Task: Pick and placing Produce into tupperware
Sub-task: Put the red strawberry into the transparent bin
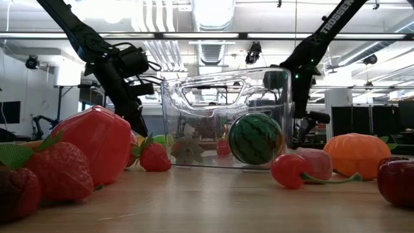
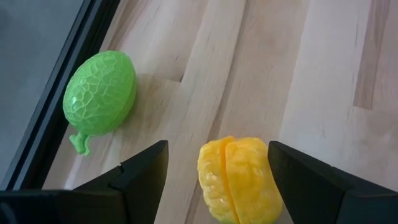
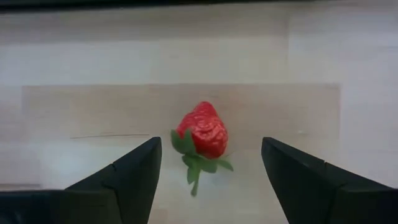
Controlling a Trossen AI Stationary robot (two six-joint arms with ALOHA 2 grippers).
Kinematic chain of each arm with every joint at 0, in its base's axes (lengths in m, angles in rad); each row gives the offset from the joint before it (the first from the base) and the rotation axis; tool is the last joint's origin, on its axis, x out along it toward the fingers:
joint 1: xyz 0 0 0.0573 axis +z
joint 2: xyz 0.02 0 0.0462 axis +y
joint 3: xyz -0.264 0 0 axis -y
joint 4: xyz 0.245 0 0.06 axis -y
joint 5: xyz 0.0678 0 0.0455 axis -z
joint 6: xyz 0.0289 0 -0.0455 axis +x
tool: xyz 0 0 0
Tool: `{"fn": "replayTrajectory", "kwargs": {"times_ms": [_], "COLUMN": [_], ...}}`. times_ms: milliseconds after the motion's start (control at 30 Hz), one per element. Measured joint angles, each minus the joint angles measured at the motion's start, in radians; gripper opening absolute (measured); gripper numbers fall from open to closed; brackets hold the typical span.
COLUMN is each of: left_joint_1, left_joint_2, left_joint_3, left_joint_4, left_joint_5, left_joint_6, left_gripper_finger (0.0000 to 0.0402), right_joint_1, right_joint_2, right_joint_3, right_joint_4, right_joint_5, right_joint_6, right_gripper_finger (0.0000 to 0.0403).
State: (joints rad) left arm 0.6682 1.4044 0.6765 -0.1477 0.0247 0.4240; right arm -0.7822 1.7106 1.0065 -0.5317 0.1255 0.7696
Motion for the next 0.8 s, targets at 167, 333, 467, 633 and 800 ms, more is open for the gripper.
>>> {"fn": "replayTrajectory", "kwargs": {"times_ms": [167, 333, 467, 633, 800], "left_joint_1": [0.0, 0.0, 0.0, 0.0, 0.0], "left_joint_2": [0.0, 0.0, 0.0, 0.0, 0.0], "left_joint_3": [0.0, 0.0, 0.0, 0.0, 0.0], "left_joint_4": [0.008, 0.008, 0.008, 0.008, 0.008], "left_joint_5": [0.0, 0.0, 0.0, 0.0, -0.004], "left_joint_6": [0.0, 0.0, 0.0, 0.0, 0.0], "left_gripper_finger": [0.0261, 0.0261, 0.0261, 0.0261, 0.026], "right_joint_1": [-0.002, -0.002, -0.002, -0.002, -0.002], "right_joint_2": [0.043, 0.077, 0.097, 0.121, 0.162], "right_joint_3": [0.0, 0.003, 0.032, 0.094, 0.155], "right_joint_4": [0.03, 0.056, 0.05, 0.054, -0.042], "right_joint_5": [-0.002, -0.001, 0.001, 0.004, 0.007], "right_joint_6": [0.016, 0.038, 0.033, -0.013, -0.064], "right_gripper_finger": [0.0269, 0.0269, 0.026, 0.0229, 0.0197]}}
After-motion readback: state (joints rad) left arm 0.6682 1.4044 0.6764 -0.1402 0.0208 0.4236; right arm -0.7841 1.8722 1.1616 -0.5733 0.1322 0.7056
